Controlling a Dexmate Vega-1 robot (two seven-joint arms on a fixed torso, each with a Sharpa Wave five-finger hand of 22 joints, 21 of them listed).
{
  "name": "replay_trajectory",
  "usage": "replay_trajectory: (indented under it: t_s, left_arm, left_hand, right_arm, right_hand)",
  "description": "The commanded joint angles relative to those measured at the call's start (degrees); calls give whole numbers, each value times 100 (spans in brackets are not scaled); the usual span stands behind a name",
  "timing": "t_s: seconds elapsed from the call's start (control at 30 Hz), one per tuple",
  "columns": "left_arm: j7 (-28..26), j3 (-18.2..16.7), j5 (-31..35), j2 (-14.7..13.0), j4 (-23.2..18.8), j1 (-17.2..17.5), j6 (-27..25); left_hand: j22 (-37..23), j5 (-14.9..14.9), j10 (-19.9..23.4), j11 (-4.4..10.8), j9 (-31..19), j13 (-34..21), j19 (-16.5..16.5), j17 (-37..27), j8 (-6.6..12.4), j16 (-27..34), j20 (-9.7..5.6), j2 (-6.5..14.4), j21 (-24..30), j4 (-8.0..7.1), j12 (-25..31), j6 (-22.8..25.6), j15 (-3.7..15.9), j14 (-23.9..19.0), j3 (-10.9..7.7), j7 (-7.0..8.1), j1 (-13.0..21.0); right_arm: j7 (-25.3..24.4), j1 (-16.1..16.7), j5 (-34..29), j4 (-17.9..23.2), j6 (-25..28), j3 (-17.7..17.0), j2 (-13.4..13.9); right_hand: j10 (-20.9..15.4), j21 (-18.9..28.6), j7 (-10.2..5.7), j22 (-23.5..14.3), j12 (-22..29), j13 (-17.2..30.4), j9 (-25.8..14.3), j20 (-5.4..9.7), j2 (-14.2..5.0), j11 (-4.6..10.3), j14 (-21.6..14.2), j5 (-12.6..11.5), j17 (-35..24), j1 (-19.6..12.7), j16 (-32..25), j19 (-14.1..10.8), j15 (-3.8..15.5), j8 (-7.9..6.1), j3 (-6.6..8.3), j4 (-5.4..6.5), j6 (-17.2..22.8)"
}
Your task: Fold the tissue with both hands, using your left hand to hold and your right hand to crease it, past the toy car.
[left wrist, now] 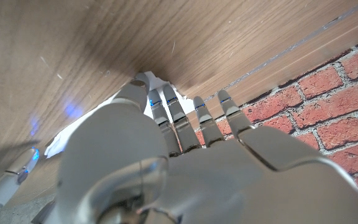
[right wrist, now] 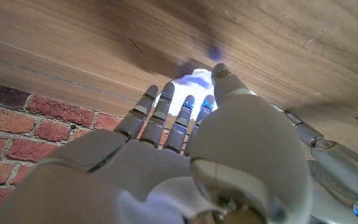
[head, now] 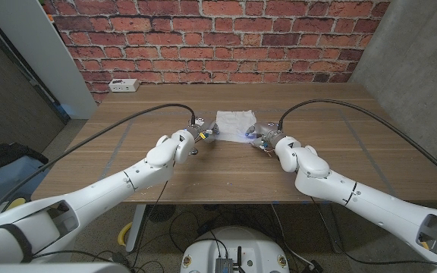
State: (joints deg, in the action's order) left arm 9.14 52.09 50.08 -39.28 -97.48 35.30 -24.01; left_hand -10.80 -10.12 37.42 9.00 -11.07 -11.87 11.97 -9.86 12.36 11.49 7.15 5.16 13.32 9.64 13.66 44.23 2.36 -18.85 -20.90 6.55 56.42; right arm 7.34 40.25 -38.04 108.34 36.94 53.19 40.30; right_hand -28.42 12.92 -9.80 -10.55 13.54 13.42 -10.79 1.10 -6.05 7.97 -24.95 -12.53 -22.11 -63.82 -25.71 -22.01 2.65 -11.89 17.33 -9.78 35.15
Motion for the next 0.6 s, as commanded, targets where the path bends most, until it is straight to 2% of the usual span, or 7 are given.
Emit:
replay_trajectory:
  t_s: [0.03, 0.07, 0.17, 0.27, 0.33, 0.43, 0.6]
  left_arm:
    - [11, -82, 40, -60, -206, 139, -115]
    - [4, -93, 28, -65, -218, 151, -113]
    - [4, -96, 60, -80, -259, 173, -134]
    - [12, -103, 77, -96, -291, 194, -140]
    - [17, -118, 70, -110, -321, 218, -145]
    - [12, -138, 82, -136, -376, 265, -166]
    - [-22, -194, 44, -191, -455, 350, -150]
  left_hand:
    - [-19, 23, 37, -3, -30, -26, 39, -7, 41, 27, -19, -43, 35, -29, 28, 53, 361, -77, 16, -17, 46]
    - [-19, 24, 32, -2, -30, -27, 41, -7, 32, 27, -21, -48, 35, -33, 24, 39, 361, -85, 24, -23, 41]
    - [-20, 24, 22, -16, -32, -29, 38, -6, 22, 21, -14, -54, 32, -41, 16, 30, 360, -85, 38, -30, 34]
    - [-20, 25, 16, -32, -33, -31, 37, -7, 11, 17, -17, -56, 30, -50, 9, 16, 362, -89, 51, -48, 28]
    - [-21, 25, -10, -41, -34, -33, 32, -7, -10, 10, -16, -63, 26, -58, -4, -24, 359, -84, 65, -54, 17]
    - [-21, 28, -167, -56, -36, -37, 7, -9, -74, -19, -8, -105, 10, -89, -71, -162, 354, -55, 131, -78, -43]
    - [-23, 15, -403, -167, -36, -50, -56, -22, -213, -73, 6, -206, -27, -177, -152, -623, 261, 57, 313, -143, -256]
  right_arm:
    - [-169, 43, -521, -350, 83, 133, -110]
    - [-292, 93, -483, -389, 20, 91, -109]
    - [-715, 248, -395, -506, -158, -26, -128]
    - [-1247, 417, -272, -634, -444, -164, -147]
    - [-1566, 500, -253, -718, -586, -219, -172]
    - [-2089, 622, -253, -858, -808, -292, -222]
    - [-2758, 795, -97, -995, -1166, -466, -318]
  right_hand:
    - [-268, 223, 161, -30, 154, 117, -20, 235, 30, -207, -330, 2, -584, -591, -530, -524, 1055, -71, -125, -29, 341]
    - [-379, 332, 208, -46, 218, 162, -26, 284, 15, -208, -537, 23, -809, -811, -753, -766, 1071, -61, -165, -22, 447]
    - [-651, 473, 305, -66, 356, 230, -41, 302, -70, -309, -933, 52, -1143, -1135, -1086, -1027, 1090, -115, -192, -4, 789]
    - [-1221, 644, 367, -91, 626, 337, -66, 420, -188, -360, -1468, 132, -1538, -1523, -1409, -1264, 1104, -217, -188, 1, 1380]
    - [-1711, 830, 408, -145, 861, 446, -102, 492, -150, -414, -1803, 203, -1734, -1756, -1463, -1427, 1107, -294, -202, 10, 1804]
    - [-2304, 1029, 554, -216, 1150, 608, -157, 582, -200, -458, -2413, 244, -1972, -1800, -1602, -1422, 1092, -471, -234, 98, 2428]
    - [-2682, 1168, 592, -236, 1322, 700, -169, 586, -204, -521, -2855, 242, -2205, -1790, -1795, -1468, 1085, -496, -283, 117, 2596]
